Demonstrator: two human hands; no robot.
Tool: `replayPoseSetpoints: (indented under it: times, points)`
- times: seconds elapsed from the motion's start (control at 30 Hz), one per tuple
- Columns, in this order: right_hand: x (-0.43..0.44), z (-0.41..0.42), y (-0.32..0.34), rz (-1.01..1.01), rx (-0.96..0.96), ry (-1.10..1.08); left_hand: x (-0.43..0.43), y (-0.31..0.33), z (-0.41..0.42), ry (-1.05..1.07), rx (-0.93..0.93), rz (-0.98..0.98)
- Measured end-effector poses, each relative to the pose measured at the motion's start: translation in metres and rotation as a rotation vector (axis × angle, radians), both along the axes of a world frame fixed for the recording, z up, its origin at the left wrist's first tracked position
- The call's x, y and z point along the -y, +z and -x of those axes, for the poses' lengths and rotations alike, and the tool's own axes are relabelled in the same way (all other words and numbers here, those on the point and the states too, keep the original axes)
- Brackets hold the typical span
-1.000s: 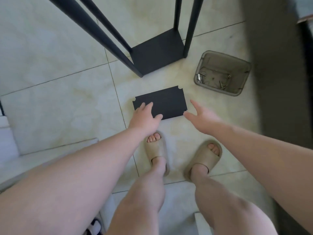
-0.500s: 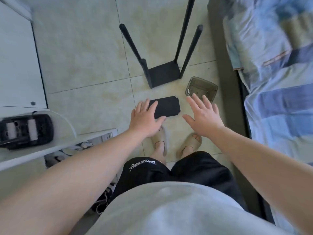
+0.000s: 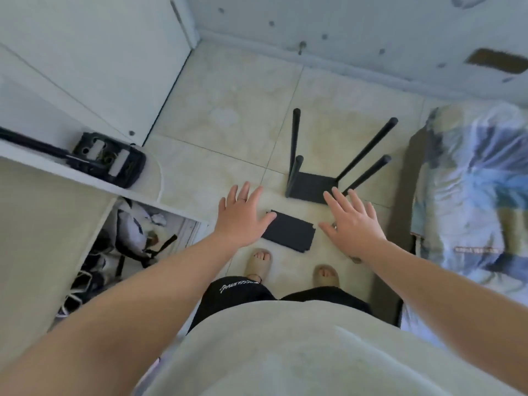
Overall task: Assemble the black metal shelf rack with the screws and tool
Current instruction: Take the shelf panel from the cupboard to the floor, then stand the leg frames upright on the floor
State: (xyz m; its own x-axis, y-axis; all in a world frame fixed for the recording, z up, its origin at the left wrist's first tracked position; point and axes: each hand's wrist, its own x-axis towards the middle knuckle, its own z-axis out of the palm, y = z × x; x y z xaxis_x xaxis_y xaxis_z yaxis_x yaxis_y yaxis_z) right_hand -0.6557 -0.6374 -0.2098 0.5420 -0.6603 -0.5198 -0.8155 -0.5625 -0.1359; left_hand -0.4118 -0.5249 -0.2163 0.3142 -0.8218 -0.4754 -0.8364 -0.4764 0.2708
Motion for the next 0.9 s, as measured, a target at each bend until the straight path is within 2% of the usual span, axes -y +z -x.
replayPoseSetpoints:
  times: [0.33, 0.57, 0.73, 0.9]
  points:
    - [0.021, -0.032, -0.012, -0.054, 0.002, 0.547, -0.099, 0.008, 0.105, 0.663, -0.058, -0.028]
    - [-0.017, -0.076, -0.044, -0.109, -0.015, 0.741, -0.155, -0.022, 0.134, 0.880, -0.069, -0.066]
    - [-0.050, -0.120, -0.144, -0.159, -0.021, 0.779, -0.163, -0.126, 0.101, 0.940, -0.033, -0.076]
    - [-0.074, -0.162, -0.343, -0.139, 0.003, 0.764, -0.173, -0.323, 0.050, 0.904, 0.029, -0.090]
